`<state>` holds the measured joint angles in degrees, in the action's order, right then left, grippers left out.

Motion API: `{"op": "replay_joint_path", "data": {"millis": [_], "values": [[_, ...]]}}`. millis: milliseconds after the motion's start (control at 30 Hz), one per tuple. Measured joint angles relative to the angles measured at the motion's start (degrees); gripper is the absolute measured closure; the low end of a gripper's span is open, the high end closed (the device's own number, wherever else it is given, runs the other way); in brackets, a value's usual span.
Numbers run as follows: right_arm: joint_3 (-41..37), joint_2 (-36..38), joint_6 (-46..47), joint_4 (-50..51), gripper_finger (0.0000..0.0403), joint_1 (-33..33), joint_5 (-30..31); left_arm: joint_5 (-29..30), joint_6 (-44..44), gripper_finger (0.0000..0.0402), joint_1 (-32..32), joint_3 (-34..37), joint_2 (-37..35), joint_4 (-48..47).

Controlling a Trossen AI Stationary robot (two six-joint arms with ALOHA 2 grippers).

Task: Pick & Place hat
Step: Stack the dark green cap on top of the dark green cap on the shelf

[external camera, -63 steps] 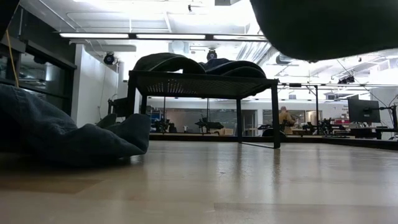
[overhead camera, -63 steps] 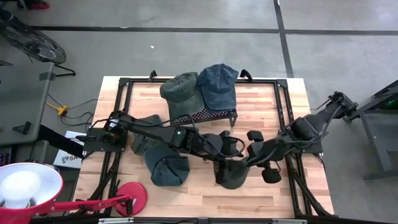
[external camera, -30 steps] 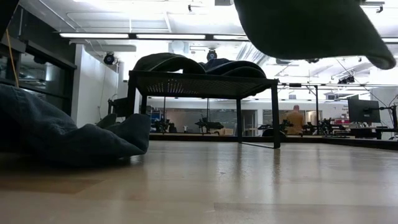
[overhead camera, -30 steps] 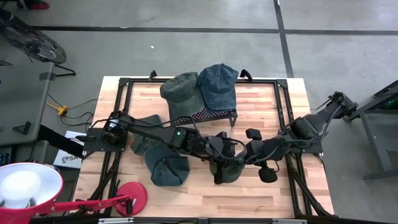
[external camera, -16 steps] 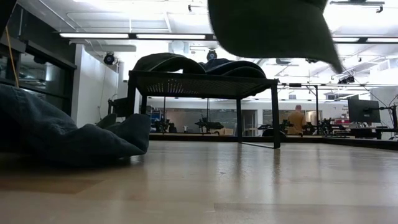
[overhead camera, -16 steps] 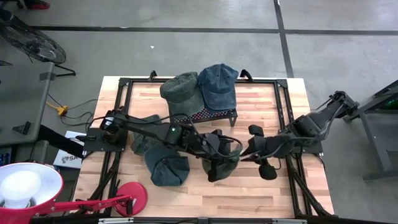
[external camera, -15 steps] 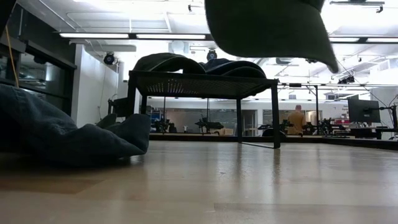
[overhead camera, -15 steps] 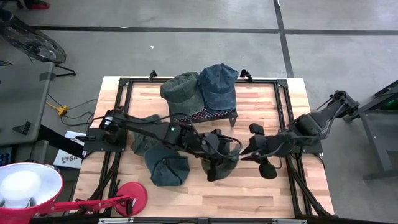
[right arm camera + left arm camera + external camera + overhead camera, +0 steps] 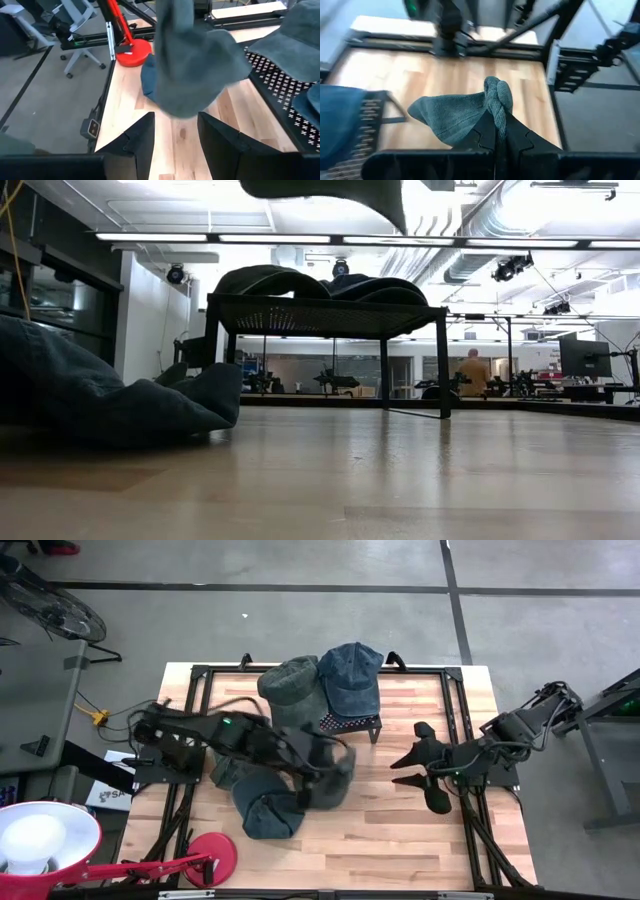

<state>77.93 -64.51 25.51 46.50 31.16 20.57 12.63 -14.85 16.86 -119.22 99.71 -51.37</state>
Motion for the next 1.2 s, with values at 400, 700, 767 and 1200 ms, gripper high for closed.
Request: {"op": "replay_joint_path", "data": {"millis": [400, 700, 767, 1200], "values": [[0.00, 0.00, 1.93, -1.42, 0.0260, -0.03, 6.62, 1.95, 9.36, 0.0401, -7.64, 0.00, -10.63, -4.08], [0.00, 0.00, 4.55, -1.38, 0.0260, -0.05, 12.84, -13.68, 15.37, 0.0402, -21.78, -0.02, -13.11, -6.84], [0.00, 0.00, 5.37, -1.38, 0.0260, -0.05, 13.96, -16.44, 16.77, 0.0401, -24.65, -0.02, -13.11, -7.37], [0.00, 0.00, 9.30, -1.37, 0.0261, -0.05, 20.88, -34.86, 21.94, 0.0401, -40.14, 0.00, -13.04, -6.72]]}}
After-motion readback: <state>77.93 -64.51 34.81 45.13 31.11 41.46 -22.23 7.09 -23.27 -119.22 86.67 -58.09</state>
